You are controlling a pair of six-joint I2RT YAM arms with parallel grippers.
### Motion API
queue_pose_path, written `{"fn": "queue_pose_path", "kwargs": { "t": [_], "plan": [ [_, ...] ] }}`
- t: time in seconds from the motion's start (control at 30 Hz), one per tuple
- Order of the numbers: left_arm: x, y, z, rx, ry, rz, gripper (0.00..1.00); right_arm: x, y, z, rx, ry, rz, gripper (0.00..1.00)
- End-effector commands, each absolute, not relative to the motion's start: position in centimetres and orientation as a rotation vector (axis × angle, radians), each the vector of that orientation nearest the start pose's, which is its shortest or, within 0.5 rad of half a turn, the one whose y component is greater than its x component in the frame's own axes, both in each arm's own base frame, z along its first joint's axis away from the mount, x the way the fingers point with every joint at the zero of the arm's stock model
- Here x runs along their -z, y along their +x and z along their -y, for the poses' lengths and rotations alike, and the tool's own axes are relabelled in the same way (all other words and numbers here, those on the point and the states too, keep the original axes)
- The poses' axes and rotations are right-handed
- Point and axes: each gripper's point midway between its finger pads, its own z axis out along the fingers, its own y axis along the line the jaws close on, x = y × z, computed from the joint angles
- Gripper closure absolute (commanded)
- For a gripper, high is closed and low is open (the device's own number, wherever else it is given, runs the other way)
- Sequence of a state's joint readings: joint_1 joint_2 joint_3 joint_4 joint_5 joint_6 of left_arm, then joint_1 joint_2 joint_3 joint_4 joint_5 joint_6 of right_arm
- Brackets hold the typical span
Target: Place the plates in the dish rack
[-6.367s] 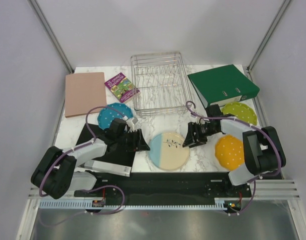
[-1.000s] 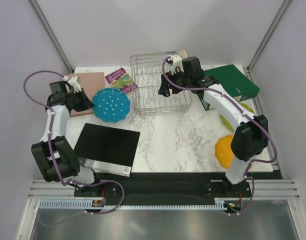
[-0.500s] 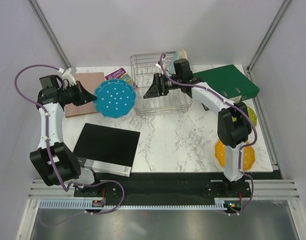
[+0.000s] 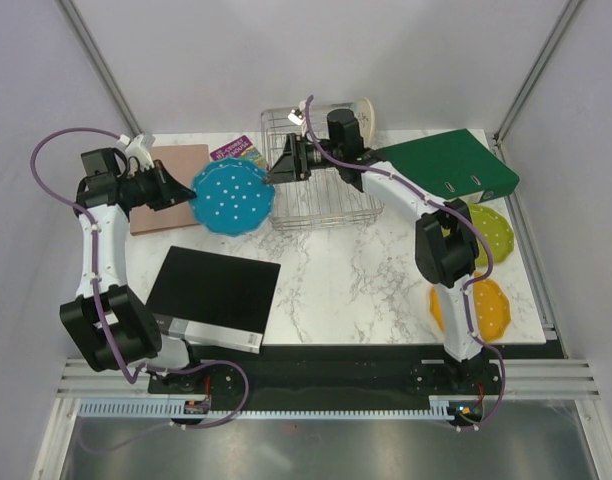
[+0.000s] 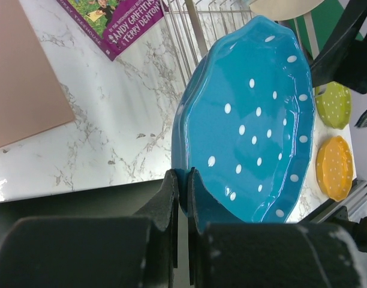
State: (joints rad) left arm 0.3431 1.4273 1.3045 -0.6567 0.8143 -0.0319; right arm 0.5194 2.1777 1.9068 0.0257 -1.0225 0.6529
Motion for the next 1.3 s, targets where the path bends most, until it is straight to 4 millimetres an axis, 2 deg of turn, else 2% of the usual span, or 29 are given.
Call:
{"fn": "queue_pose_path", "kwargs": {
  "t": [0.0,0.33,0.4,0.47,0.63,0.73,0.77,0.8,0.83,0.87,0.9,0.97,1.0,1.07,1.1,1.17,1.2,1.27],
  "plan": [
    [-29.4,36.7,2.7,0.876,0.049,-2.035,0.98,-25.0,39.1,-43.7,-1.732,-0.730,-1.934,0.23],
    [-30.0,36.6,3.3,0.894,0.046,-2.020,0.98,-21.8,39.5,-44.2,-1.678,-0.684,-2.036,0.23],
    [-30.1,36.6,3.4,0.894,0.044,-2.019,0.98,-21.4,39.4,-44.2,-1.673,-0.688,-2.039,0.28],
    [-30.0,36.6,3.5,0.894,0.045,-2.020,0.98,-21.6,39.5,-44.2,-1.669,-0.693,-2.030,0.35],
    [-29.4,37.0,3.1,0.877,0.034,-2.027,0.98,-23.1,40.0,-44.0,-1.637,-0.689,-1.992,0.46],
    [-28.9,37.4,3.1,0.881,0.028,-2.032,0.98,-23.9,40.1,-43.7,-1.632,-0.693,-1.973,0.67],
    [-28.7,37.5,3.1,0.878,0.015,-2.037,0.98,-24.0,40.0,-43.7,-1.633,-0.693,-1.973,0.86],
    [-28.5,37.6,3.2,0.882,0.011,-2.041,0.98,-24.3,40.0,-43.6,-1.629,-0.690,-1.968,0.97],
    [-28.1,37.8,3.1,0.883,0.003,-2.048,0.95,-24.5,40.2,-43.5,-1.620,-0.688,-1.964,1.00],
    [-27.8,38.0,2.9,0.861,-0.018,-2.057,0.86,-24.6,40.1,-43.4,-1.617,-0.685,-1.969,1.00],
    [-27.6,38.2,2.8,0.840,-0.026,-2.064,0.71,-25.4,40.4,-43.1,-1.602,-0.682,-1.952,1.00],
    [-27.1,38.8,2.0,0.755,-0.036,-2.065,0.61,-26.3,41.1,-42.5,-1.568,-0.667,-1.942,1.00],
    [-26.9,39.1,1.7,0.720,-0.038,-2.065,0.54,-27.8,42.0,-41.6,-1.541,-0.650,-1.914,1.00],
    [-26.8,39.4,0.5,0.613,-0.062,-2.054,0.49,-28.6,43.5,-40.2,-1.465,-0.617,-1.909,1.00],
    [-27.0,39.6,0.0,0.573,-0.064,-2.039,0.40,-30.2,45.0,-38.9,-1.417,-0.593,-1.875,1.00],
    [-26.6,39.7,-1.0,0.494,-0.092,-2.035,0.34,-30.6,46.8,-37.1,-1.318,-0.564,-1.883,1.00],
    [-27.0,39.8,-1.3,0.464,-0.089,-2.016,0.29,-32.2,49.0,-35.3,-1.211,-0.513,-1.848,1.00],
    [-26.4,39.7,-2.0,0.410,-0.117,-2.022,0.24,-33.1,51.2,-33.0,-1.021,-0.465,-1.837,1.00]
  ]
}}
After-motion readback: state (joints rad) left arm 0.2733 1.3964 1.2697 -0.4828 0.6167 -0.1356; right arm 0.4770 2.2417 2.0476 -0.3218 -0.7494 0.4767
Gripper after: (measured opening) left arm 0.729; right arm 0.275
